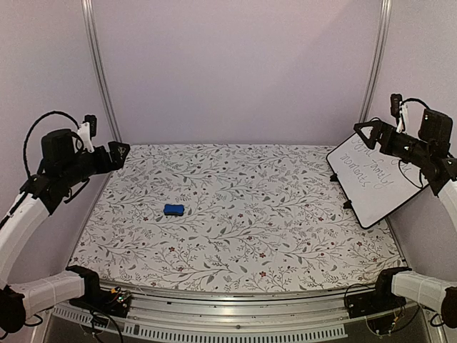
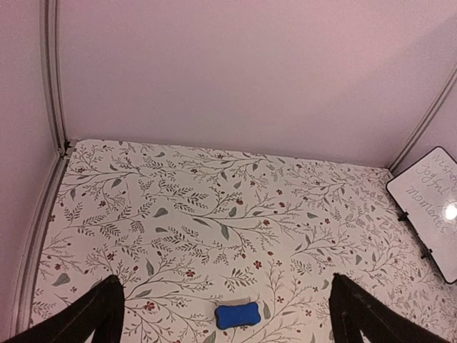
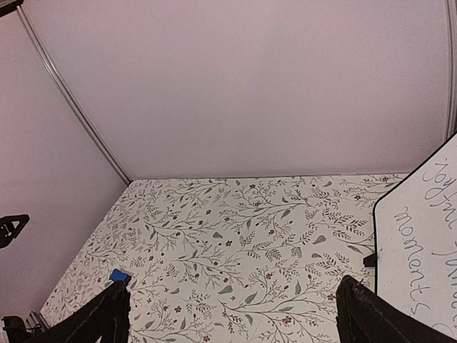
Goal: Erase the whiteboard
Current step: Move the whiteboard to the center of the board.
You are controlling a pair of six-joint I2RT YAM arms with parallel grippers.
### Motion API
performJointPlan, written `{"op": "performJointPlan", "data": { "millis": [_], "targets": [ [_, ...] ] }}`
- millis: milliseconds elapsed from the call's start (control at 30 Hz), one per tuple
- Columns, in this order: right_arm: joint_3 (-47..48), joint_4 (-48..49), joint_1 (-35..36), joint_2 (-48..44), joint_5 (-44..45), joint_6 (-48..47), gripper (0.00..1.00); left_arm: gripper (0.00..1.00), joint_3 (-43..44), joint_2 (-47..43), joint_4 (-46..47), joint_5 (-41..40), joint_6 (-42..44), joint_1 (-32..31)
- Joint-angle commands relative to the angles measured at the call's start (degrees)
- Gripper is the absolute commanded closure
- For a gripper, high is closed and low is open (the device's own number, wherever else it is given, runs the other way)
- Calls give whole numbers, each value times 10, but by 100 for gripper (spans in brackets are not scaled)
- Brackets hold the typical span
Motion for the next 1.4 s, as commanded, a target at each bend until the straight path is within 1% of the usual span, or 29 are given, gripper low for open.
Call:
{"op": "performJointPlan", "data": {
  "millis": [0,100,200,300,367,500,733,867,1033,1167,1367],
  "targets": [
    [16,-23,3,-11,-1,14,1,0,17,-5,-28,9,-7,-6],
    [16,-23,4,-7,-10,34,1,0,16,-6,-30,12,-12,-7],
    [12,-23,4,-13,-2,57,1,0,16,-5,-32,17,-16,-7],
    [12,-23,4,-18,-31,50,1,0,17,-1,-34,19,-18,-8],
    [13,-27,4,-15,-34,49,1,0,17,4,-39,20,-22,-9],
    [21,-58,4,1,-10,29,1,0,21,21,-43,23,-30,-12],
    [18,-81,4,8,34,18,1,0,17,39,-46,10,-39,-31],
    [19,-92,4,14,54,14,1,0,20,54,-53,-11,-41,-55],
    [10,-102,5,24,69,12,1,0,21,80,-65,-63,-51,-105],
    [-6,-101,5,23,101,27,1,0,20,102,-67,-102,-64,-139],
    [-37,-90,5,9,143,51,1,0,23,127,-56,-117,-72,-178]
  ]
}}
